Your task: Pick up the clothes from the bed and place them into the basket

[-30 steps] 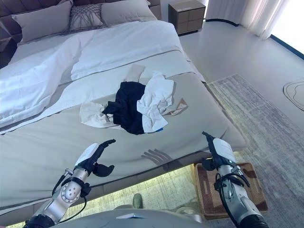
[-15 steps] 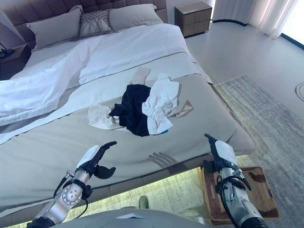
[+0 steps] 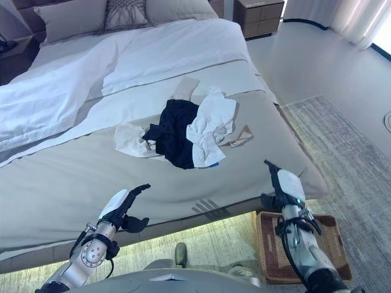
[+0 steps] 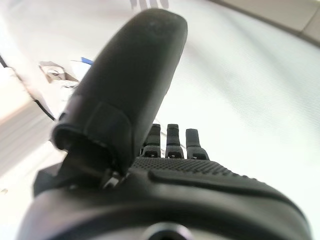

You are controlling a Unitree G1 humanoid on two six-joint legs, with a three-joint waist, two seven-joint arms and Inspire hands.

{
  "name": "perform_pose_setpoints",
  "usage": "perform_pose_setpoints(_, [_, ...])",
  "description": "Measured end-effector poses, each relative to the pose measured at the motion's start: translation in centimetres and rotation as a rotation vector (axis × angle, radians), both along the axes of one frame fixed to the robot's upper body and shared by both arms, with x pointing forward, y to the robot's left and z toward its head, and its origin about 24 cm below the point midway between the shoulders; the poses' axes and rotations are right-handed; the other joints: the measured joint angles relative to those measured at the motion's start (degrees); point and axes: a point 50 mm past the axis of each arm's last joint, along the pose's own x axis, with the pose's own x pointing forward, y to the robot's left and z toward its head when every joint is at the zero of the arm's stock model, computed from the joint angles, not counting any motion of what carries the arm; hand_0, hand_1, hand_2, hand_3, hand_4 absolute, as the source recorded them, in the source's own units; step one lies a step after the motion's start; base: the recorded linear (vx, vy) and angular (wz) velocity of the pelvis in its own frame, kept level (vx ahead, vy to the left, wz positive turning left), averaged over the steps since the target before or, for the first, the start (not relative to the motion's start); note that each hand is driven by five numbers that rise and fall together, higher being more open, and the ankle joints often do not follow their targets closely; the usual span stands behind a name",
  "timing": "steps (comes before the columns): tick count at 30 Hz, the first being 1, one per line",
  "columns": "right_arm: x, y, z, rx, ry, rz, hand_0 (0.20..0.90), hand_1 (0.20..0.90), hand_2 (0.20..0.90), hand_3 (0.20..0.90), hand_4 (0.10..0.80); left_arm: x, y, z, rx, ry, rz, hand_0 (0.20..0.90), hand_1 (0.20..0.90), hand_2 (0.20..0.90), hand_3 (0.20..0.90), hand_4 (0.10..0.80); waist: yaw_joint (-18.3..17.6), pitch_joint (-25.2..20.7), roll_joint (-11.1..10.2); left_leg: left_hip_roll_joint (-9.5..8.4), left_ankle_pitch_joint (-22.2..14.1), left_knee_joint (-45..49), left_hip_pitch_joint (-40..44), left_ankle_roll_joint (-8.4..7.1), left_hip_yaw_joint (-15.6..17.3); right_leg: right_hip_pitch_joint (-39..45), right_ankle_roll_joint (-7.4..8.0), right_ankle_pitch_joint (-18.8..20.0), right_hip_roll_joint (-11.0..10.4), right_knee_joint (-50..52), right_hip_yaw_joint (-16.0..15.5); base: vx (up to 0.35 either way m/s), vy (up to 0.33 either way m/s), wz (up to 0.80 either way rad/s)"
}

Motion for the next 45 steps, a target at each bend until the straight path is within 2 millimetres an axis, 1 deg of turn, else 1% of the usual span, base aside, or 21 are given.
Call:
perform_pose_setpoints(2, [2.0, -0.7, 2.1, -0.012, -0.066, 0.005, 0.900, 0.900, 0.900, 0.900, 0.800, 0.5, 0.1, 0.1, 0.008, -0.007, -0.001, 0.900, 0.900, 0.900, 0.900, 0.800, 1.11, 0.75, 0.39, -0.13, 0.14, 1.27, -2.29, -0.05, -0.91, -2.59, 0.59, -0.79, -0.45, 2.78, -0.40, -0.145, -0.002, 0.21])
perform_pose_setpoints(6, [9.0, -1.7, 9.8, -0.020, -0.261, -0.038, 0.900, 0.900, 0.900, 0.900, 0.800, 4.0, 0.4, 2.1, 0.064, -0.101, -0.080, 0.900, 0.900, 0.900, 0.900, 0.800, 3.41, 6.49, 1.27, -0.13, 0.18, 8.84, -11.16, -0.05, -3.47, -10.44, -0.81, -2.51, -1.51, 10.90, -1.92, -0.207, 0.025, 0.29])
perform_pose_setpoints(7, [10.0, -1.8, 11.0, -0.015, -0.288, -0.056, 0.900, 0.900, 0.900, 0.900, 0.800, 4.6, 0.2, 2.4, 0.067, -0.115, -0.090, 0.900, 0.900, 0.900, 0.900, 0.800, 4.37, 7.43, 1.55, -0.23, 0.18, 9.35, -11.87, -0.06, -3.74, -11.37, -0.91, -3.32, -1.78, 12.51, -2.04, -0.119, 0.056, 0.23])
perform_pose_setpoints(8, [11.5, -1.9, 12.9, -0.016, -0.326, -0.075, 0.900, 0.900, 0.900, 0.900, 0.800, 5.5, -0.2, 3.0, 0.054, -0.149, -0.096, 0.900, 0.900, 0.900, 0.900, 0.800, 5.45, 8.91, 1.79, -0.69, 0.18, 10.76, -13.31, -0.06, -4.23, -13.75, -1.39, -5.03, -2.85, 16.40, -2.23, -0.090, 0.061, 0.29])
perform_pose_setpoints(10, [13.1, -1.8, 16.5, -0.003, -0.406, -0.085, 0.900, 0.900, 0.900, 0.900, 0.800, 6.7, -1.0, 4.1, 0.031, -0.215, -0.131, 0.900, 0.900, 0.900, 0.900, 0.800, 7.29, 11.92, 2.62, -1.53, 0.38, 11.75, -15.35, -0.15, -5.21, -16.83, -2.01, -7.46, -4.66, 21.92, -3.13, -0.089, 0.074, 0.33])
perform_pose_setpoints(12, [13.9, -1.2, 18.5, 0.010, -0.450, -0.070, 0.900, 0.900, 0.900, 0.900, 0.800, 6.9, -1.3, 4.2, 0.021, -0.229, -0.137, 0.900, 0.900, 0.900, 0.900, 0.800, 9.22, 13.28, 2.96, -2.70, 0.86, 13.30, -18.09, 0.31, -5.90, -20.28, -2.49, -9.18, -6.55, 26.81, -3.54, -0.053, 0.082, 0.29])
perform_pose_setpoints(13, [14.2, -1.1, 19.1, 0.003, -0.458, -0.070, 0.900, 0.900, 0.900, 0.900, 0.800, 6.9, -1.5, 4.2, 0.018, -0.230, -0.143, 0.900, 0.900, 0.900, 0.900, 0.800, 9.40, 13.91, 3.01, -3.02, 0.84, 14.22, -19.00, 0.30, -6.11, -21.25, -3.16, -9.66, -7.20, 28.32, -3.77, 0.064, 0.033, 0.38])
perform_pose_setpoints(15, [14.9, -1.1, 20.9, 0.016, -0.472, -0.079, 0.900, 0.900, 0.900, 0.900, 0.800, 7.1, -1.7, 4.5, 0.005, -0.248, -0.159, 0.900, 0.900, 0.900, 0.900, 0.800, 10.06, 17.08, 3.45, -4.38, -0.03, 16.82, -21.09, 0.54, -6.81, -22.98, -3.51, -12.14, -9.29, 32.74, -4.72, 0.068, 0.030, 0.45])
perform_pose_setpoints(19, [15.1, -1.5, 21.1, 0.014, -0.447, -0.106, 0.900, 0.900, 0.900, 0.900, 0.800, 6.7, -2.0, 4.4, 0.002, -0.247, -0.197, 0.900, 0.900, 0.900, 0.900, 0.800, 12.46, 18.84, 3.36, -6.40, -1.70, 22.65, -26.54, 1.40, -7.36, -27.60, -4.34, -14.86, -12.31, 39.62, -4.70, 0.000, 0.054, 0.30])
perform_pose_setpoints(22, [15.2, -1.7, 21.0, 0.003, -0.420, -0.132, 0.900, 0.900, 0.900, 0.900, 0.800, 6.4, -2.2, 4.4, -0.011, -0.275, -0.201, 0.900, 0.900, 0.900, 0.900, 0.800, 13.19, 20.08, 3.48, -7.27, -2.05, 25.95, -29.09, 1.94, -7.32, -29.59, -4.07, -15.41, -13.51, 42.49, -4.62, -0.010, 0.032, 0.15])
perform_pose_setpoints(26, [15.9, -1.8, 22.1, -0.021, -0.399, -0.168, 0.900, 0.900, 0.900, 0.900, 0.800, 6.9, -3.0, 5.7, -0.036, -0.353, -0.238, 0.900, 0.900, 0.900, 0.900, 0.800, 13.73, 20.66, 3.58, -8.31, -3.07, 30.77, -33.36, 2.79, -6.77, -33.69, -3.74, -16.62, -15.32, 46.99, -3.48, -0.009, 0.025, 0.05])
perform_pose_setpoints(27, [16.0, -1.8, 22.5, -0.021, -0.404, -0.178, 0.900, 0.900, 0.900, 0.900, 0.800, 7.1, -3.3, 6.1, -0.042, -0.374, -0.249, 0.900, 0.900, 0.900, 0.900, 0.800, 13.71, 20.67, 3.63, -8.51, -3.52, 31.86, -34.54, 2.62, -6.69, -34.78, -3.67, -17.16, -15.64, 48.07, -3.04, 0.000, 0.000, 0.00])
perform_pose_setpoints(30, [16.3, -2.3, 23.5, -0.027, -0.393, -0.217, 0.900, 0.900, 0.900, 0.900, 0.800, 7.3, -3.7, 6.9, -0.058, -0.414, -0.263, 0.900, 0.900, 0.900, 0.900, 0.800, 13.64, 20.70, 3.69, -8.60, -4.96, 34.82, -37.79, 2.71, -6.52, -37.66, -3.84, -17.95, -16.30, 51.01, -2.62, 0.006, -0.001, 0.03])
perform_pose_setpoints(31, [16.3, -2.7, 23.8, -0.029, -0.391, -0.239, 0.900, 0.900, 0.900, 0.900, 0.800, 7.4, -3.7, 7.1, -0.062, -0.425, -0.264, 0.900, 0.900, 0.900, 0.900, 0.800, 13.75, 20.72, 3.72, -8.62, -5.05, 35.72, -39.00, 2.71, -6.43, -38.93, -3.60, -18.18, -16.43, 52.04, -2.23, 0.011, -0.013, 0.05])
perform_pose_setpoints(35, [16.5, -3.6, 24.9, -0.058, -0.380, -0.301, 0.900, 0.900, 0.900, 0.900, 0.800, 7.4, -3.3, 7.6, -0.059, -0.451, -0.247, 0.900, 0.900, 0.900, 0.900, 0.800, 13.90, 20.73, 3.73, -8.47, -5.16, 37.37, -43.41, 2.60, -6.32, -43.90, -4.01, -18.53, -16.46, 54.99, -1.36, 0.011, -0.024, 0.07])
perform_pose_setpoints(38, [16.4, -4.5, 25.0, -0.067, -0.338, -0.362, 0.900, 0.900, 0.900, 0.900, 0.800, 7.3, -2.8, 7.9, -0.069, -0.466, -0.208, 0.900, 0.900, 0.900, 0.900, 0.800, 14.54, 20.73, 3.74, -8.28, -5.16, 38.69, -45.82, 2.60, -6.25, -46.60, -5.07, -19.12, -16.46, 56.97, -0.78, 0.004, -0.026, 0.07])
perform_pose_setpoints(40, [16.3, -4.9, 25.5, -0.102, -0.335, -0.383, 0.900, 0.900, 0.900, 0.900, 0.800, 6.9, -2.6, 8.1, -0.085, -0.473, -0.191, 0.900, 0.900, 0.900, 0.900, 0.800, 15.19, 20.73, 3.74, -7.81, -5.16, 39.67, -47.51, 2.60, -5.66, -48.54, -5.31, -19.26, -16.42, 58.19, -0.33, 0.002, -0.034, -0.04])
perform_pose_setpoints(42, [16.1, -5.7, 25.7, -0.144, -0.320, -0.413, 0.825, 0.825, 0.825, 0.812, 0.712, 6.5, -2.6, 8.3, -0.092, -0.484, -0.193, 0.900, 0.900, 0.900, 0.900, 0.800, 15.43, 20.75, 3.76, -7.69, -5.15, 42.20, -49.30, 2.60, -5.46, -50.31, -5.64, -19.73, -16.45, 60.44, 0.33, -0.006, -0.054, -0.06])
perform_pose_setpoints(43, [16.0, -6.0, 26.2, -0.166, -0.313, -0.429, 0.669, 0.669, 0.669, 0.631, 0.531, 6.2, -2.5, 8.5, -0.097, -0.493, -0.192, 0.900, 0.900, 0.900, 0.900, 0.800, 15.50, 20.84, 3.96, -7.59, -5.16, 44.07, -50.54, 2.60, -5.49, -51.19, -5.89, -20.63, -16.58, 61.98, 0.63, -0.017, -0.050, -0.03])
perform_pose_setpoints(44, [15.9, -6.4, 26.6, -0.174, -0.313, -0.448, 0.625, 0.625, 0.625, 0.579, 0.479, 6.2, -2.5, 8.6, -0.099, -0.497, -0.193, 0.900, 0.900, 0.900, 0.900, 0.800, 15.51, 20.86, 3.99, -7.61, -5.27, 44.96, -51.43, 2.50, -5.49, -52.00, -5.87, -20.98, -16.62, 62.90, 0.93, -0.024, -0.054, 0.00])
perform_pose_setpoints(45, [15.7, -6.7, 27.2, -0.185, -0.317, -0.460, 0.549, 0.549, 0.549, 0.491, 0.391, 6.2, -2.6, 8.7, -0.100, -0.500, -0.195, 0.900, 0.900, 0.900, 0.900, 0.800, 15.47, 20.86, 4.00, -7.61, -5.27, 45.29, -52.11, 2.50, -5.50, -52.79, -5.91, -21.01, -16.60, 63.36, 1.03, -0.030, -0.057, 0.00])
